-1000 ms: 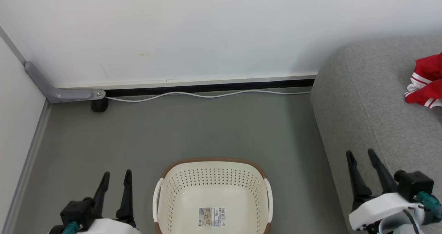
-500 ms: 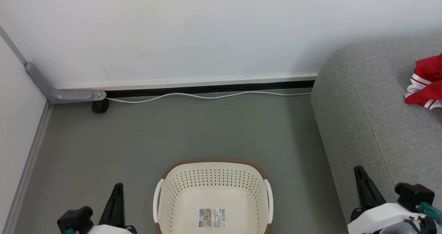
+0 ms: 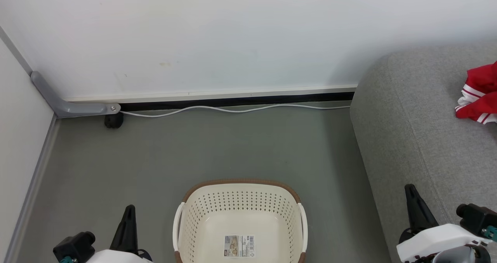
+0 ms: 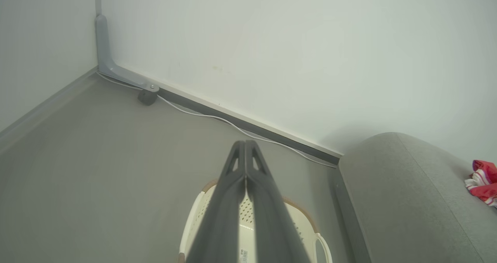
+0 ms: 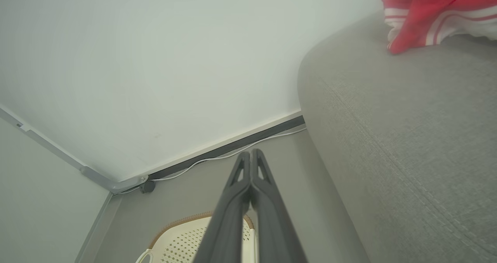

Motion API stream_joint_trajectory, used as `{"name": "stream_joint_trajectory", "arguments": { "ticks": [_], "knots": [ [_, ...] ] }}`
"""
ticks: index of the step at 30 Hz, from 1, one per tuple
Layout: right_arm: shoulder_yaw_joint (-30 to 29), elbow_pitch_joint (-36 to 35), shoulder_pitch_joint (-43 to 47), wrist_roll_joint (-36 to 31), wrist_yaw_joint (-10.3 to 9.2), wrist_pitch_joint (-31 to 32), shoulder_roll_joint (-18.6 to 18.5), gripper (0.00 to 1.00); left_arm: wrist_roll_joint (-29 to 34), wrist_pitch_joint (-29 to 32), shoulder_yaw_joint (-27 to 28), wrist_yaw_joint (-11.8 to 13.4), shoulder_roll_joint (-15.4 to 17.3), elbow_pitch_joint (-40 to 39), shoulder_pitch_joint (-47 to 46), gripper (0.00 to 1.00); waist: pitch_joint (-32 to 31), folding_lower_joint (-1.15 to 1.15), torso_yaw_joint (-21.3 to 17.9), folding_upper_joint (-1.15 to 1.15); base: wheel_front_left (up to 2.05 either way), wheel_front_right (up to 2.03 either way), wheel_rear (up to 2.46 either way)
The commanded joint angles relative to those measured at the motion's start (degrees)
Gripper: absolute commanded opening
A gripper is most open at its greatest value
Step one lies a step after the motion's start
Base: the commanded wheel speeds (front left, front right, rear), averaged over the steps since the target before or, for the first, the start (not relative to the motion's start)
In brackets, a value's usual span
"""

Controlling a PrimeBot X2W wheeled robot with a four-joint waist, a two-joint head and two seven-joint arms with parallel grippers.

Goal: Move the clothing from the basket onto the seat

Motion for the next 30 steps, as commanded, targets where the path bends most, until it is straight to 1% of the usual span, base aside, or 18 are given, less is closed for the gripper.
{"name": "stream_joint_trajectory", "arguments": {
  "ticks": [1,30],
  "knots": [
    [-0.5,-1.8,-1.5,2.0,0.05,0.6,-0.5,0.00,-2.1,0.5,0.9,-0.7,0.8,-1.8,-2.2,0.00,0.0,-0.01,0.0,0.00,0.00,0.00,0.00],
    [-3.4,-3.9,-1.4,18.6,0.09,5.4,0.5,0.00,-19.7,5.3,2.2,-1.6,1.0,-3.0,-3.7,0.00,-0.7,-0.01,0.3,0.00,0.00,0.00,0.00]
  ]
}}
